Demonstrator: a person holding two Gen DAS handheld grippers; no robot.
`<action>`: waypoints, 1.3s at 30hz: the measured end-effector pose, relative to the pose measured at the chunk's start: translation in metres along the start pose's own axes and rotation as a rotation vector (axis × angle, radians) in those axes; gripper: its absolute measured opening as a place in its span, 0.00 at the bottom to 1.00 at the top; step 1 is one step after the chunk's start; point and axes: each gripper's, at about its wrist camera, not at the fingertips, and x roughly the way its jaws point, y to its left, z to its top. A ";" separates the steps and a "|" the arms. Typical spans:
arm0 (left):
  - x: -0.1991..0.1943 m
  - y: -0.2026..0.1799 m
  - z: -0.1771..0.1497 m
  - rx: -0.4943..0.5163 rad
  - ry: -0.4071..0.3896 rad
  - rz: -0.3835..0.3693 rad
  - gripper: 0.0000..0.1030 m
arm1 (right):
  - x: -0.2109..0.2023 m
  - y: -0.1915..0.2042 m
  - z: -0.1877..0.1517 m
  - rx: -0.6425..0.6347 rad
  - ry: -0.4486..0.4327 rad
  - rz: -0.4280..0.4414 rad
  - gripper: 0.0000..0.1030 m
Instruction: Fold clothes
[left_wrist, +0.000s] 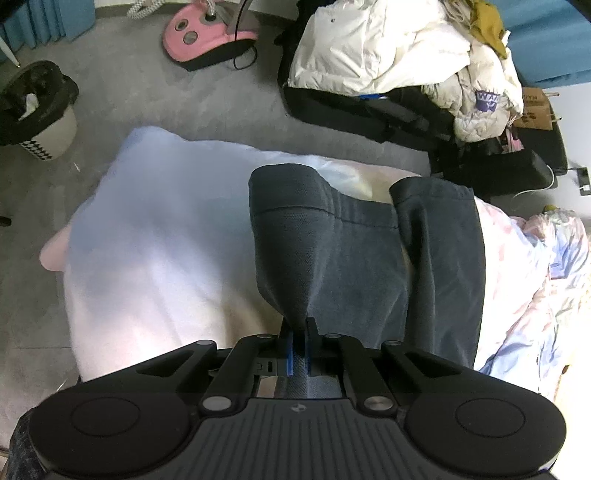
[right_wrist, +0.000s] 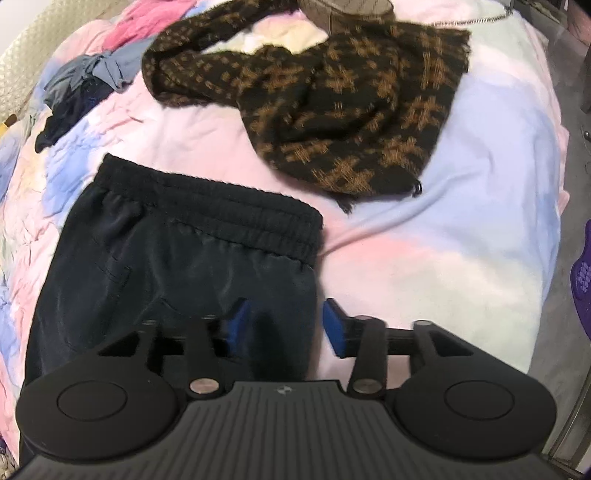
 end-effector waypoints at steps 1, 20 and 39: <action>-0.003 -0.002 -0.001 -0.004 -0.006 0.009 0.05 | 0.006 -0.002 0.000 0.002 0.019 0.005 0.50; -0.050 -0.030 -0.015 -0.014 -0.076 0.022 0.04 | 0.015 -0.010 -0.003 0.161 -0.045 0.119 0.02; 0.011 -0.186 0.045 0.017 -0.012 -0.148 0.04 | -0.017 0.171 0.060 0.086 -0.197 0.240 0.02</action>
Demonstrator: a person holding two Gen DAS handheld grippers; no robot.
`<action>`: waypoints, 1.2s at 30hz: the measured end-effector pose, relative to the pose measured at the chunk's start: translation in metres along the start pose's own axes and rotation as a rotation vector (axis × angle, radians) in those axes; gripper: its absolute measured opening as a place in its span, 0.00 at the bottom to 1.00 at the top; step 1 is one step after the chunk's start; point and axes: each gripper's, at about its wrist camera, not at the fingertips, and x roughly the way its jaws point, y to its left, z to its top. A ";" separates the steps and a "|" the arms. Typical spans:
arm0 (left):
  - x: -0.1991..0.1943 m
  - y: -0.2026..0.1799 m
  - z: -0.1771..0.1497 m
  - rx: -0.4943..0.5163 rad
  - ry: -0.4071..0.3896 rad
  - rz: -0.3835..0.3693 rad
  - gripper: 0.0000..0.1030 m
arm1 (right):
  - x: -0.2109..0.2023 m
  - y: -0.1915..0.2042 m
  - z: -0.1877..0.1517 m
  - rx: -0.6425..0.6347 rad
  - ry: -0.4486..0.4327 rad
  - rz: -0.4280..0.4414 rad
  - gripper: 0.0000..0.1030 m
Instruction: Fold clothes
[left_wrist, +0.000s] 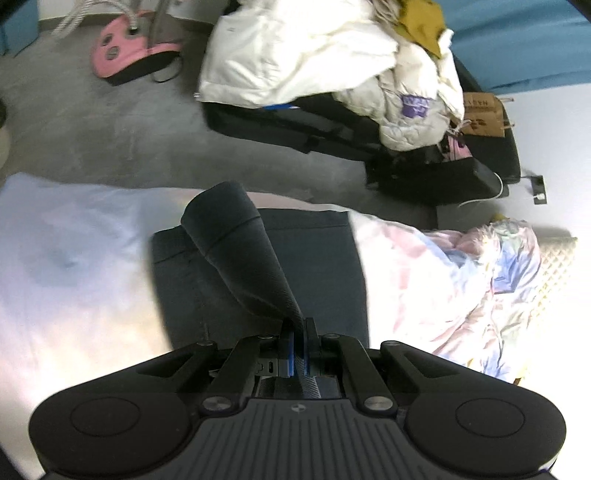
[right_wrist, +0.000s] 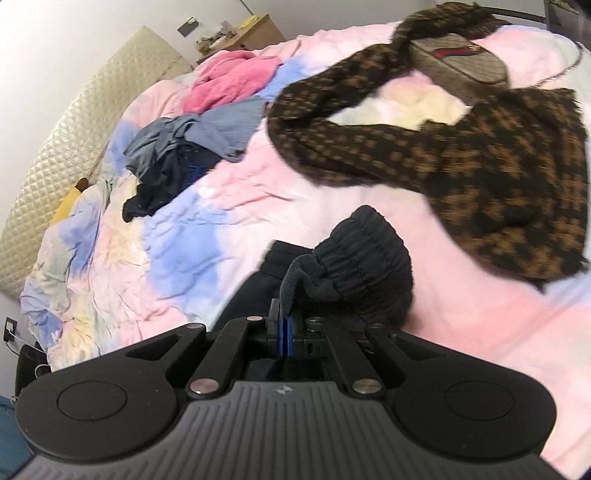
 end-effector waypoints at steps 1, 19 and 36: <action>0.009 -0.012 0.003 0.004 0.002 0.008 0.04 | 0.008 0.009 0.001 -0.005 -0.004 -0.006 0.02; 0.176 -0.167 0.037 0.113 0.052 0.215 0.04 | 0.146 0.093 0.005 -0.033 0.001 -0.123 0.02; 0.245 -0.188 0.041 0.357 0.058 0.260 0.48 | 0.206 0.137 -0.008 -0.240 0.071 -0.179 0.24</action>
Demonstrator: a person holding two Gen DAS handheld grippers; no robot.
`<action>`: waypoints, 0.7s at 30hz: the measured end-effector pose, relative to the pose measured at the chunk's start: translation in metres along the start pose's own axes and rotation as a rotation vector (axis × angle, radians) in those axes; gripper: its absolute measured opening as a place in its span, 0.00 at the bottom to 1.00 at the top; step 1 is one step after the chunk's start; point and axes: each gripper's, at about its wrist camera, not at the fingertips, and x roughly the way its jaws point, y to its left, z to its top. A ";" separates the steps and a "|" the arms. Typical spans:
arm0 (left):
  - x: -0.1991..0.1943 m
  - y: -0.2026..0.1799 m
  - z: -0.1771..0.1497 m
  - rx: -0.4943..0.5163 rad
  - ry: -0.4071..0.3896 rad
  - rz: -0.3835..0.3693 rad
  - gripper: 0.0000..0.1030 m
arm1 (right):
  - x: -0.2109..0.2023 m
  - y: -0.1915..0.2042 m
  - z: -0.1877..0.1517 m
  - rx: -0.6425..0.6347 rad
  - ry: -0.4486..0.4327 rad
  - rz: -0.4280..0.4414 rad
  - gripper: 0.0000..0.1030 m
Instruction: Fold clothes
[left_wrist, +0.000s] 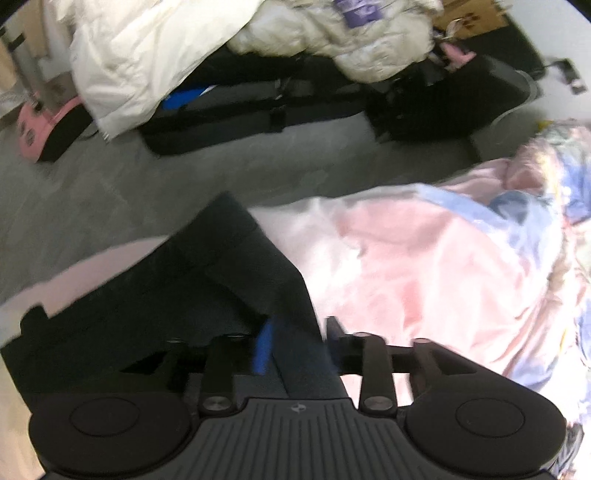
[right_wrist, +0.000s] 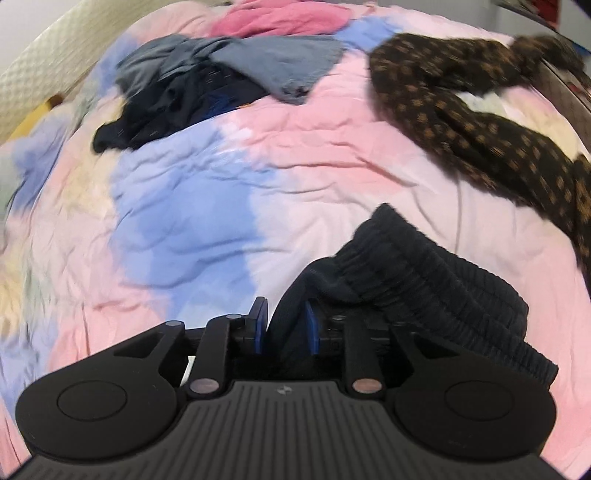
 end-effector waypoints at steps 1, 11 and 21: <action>-0.002 0.002 -0.001 0.024 -0.004 0.006 0.51 | -0.003 0.002 -0.003 -0.012 0.000 0.005 0.24; -0.056 0.110 -0.027 -0.043 -0.136 -0.098 0.68 | -0.038 0.022 -0.067 -0.228 0.035 -0.003 0.26; -0.064 0.225 -0.064 -0.198 -0.072 -0.190 0.70 | -0.084 0.066 -0.144 -0.413 0.153 0.076 0.43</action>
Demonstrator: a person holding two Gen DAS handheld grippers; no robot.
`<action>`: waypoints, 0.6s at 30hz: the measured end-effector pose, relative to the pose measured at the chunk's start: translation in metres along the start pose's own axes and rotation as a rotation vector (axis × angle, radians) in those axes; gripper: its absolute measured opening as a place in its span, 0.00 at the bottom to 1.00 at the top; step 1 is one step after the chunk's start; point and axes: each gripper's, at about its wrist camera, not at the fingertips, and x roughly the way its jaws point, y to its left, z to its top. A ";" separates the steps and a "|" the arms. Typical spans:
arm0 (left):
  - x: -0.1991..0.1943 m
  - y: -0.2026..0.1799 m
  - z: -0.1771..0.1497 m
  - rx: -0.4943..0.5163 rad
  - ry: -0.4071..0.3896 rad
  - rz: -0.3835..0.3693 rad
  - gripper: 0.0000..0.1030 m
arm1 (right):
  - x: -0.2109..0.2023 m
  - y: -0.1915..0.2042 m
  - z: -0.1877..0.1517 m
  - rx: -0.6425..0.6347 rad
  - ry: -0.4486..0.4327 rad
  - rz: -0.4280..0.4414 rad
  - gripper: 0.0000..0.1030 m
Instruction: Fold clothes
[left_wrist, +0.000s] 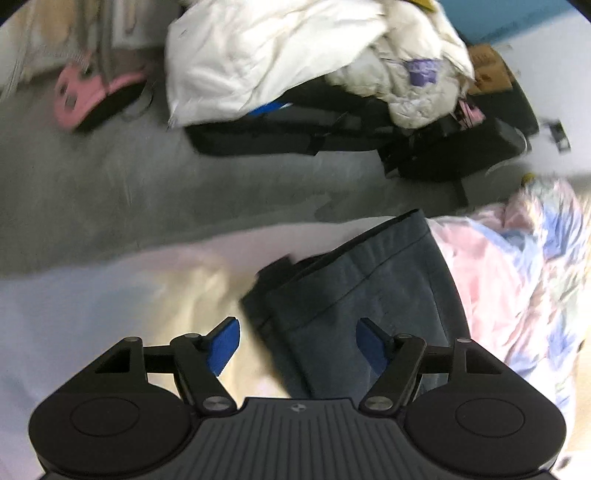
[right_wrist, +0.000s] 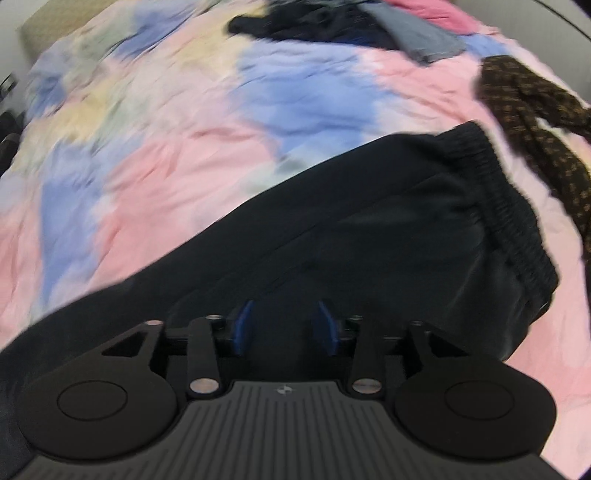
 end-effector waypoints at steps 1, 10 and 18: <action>0.000 0.011 -0.002 -0.032 0.008 -0.021 0.70 | -0.002 0.010 -0.006 -0.016 0.012 0.012 0.44; 0.021 0.044 -0.007 -0.149 0.016 -0.144 0.68 | -0.005 0.126 -0.070 -0.265 0.127 0.083 0.56; 0.050 0.042 -0.002 -0.125 0.055 -0.169 0.65 | -0.007 0.239 -0.133 -0.531 0.193 0.168 0.59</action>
